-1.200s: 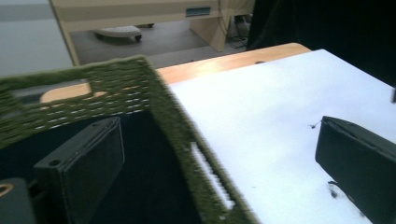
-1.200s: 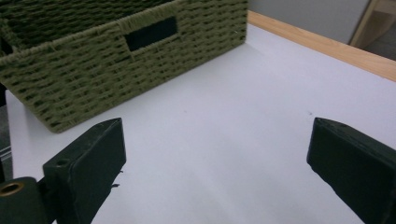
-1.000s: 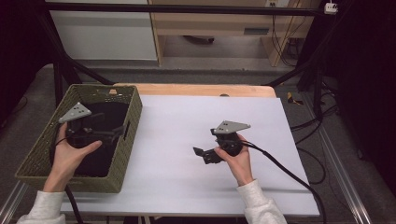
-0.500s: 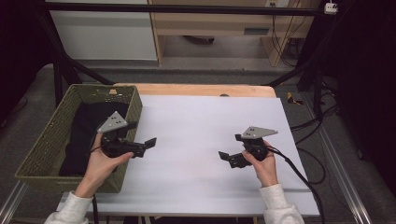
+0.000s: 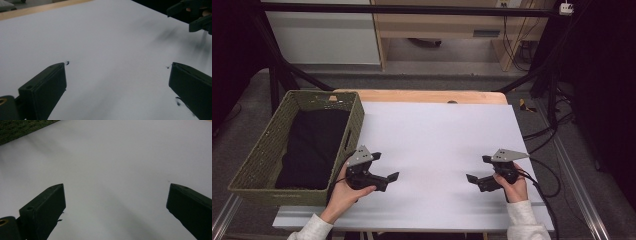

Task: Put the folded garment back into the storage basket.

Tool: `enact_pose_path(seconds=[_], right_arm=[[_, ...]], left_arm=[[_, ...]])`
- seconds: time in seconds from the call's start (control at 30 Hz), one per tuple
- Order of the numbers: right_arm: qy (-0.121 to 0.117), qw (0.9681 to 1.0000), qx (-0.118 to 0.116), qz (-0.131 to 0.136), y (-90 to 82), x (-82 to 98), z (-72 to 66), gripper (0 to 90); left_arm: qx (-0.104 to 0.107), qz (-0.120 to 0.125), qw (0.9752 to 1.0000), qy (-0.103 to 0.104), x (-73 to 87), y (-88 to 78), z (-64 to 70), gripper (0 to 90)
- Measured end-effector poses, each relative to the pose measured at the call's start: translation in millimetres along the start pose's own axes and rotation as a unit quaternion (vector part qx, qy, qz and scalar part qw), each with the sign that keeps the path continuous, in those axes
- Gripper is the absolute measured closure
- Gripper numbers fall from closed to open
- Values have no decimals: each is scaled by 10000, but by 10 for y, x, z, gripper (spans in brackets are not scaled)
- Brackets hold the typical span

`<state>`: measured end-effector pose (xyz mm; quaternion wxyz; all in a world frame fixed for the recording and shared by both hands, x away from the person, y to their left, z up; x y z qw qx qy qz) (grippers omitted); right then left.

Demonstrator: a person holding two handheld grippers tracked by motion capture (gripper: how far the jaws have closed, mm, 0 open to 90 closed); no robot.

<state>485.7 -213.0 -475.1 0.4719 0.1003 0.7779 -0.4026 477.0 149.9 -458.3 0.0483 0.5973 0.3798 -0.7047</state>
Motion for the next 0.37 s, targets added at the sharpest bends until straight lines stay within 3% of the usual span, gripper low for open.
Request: enact_pose_path(seconds=[0.37], right_arm=[[107,9999,36,69,-32,171,110,17]], left_arm=[[57,-247,9996,155,232,173,67,8]])
Point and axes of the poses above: each handheld gripper's, and its own axes: y roughly forward along the jaws, x roughly out of its underside, z roughly to its right, the point moved 5 cm from there along y, roughly forward along the jaws, and after that the axes turned 8 degrees about y, right-handed, at the moved point
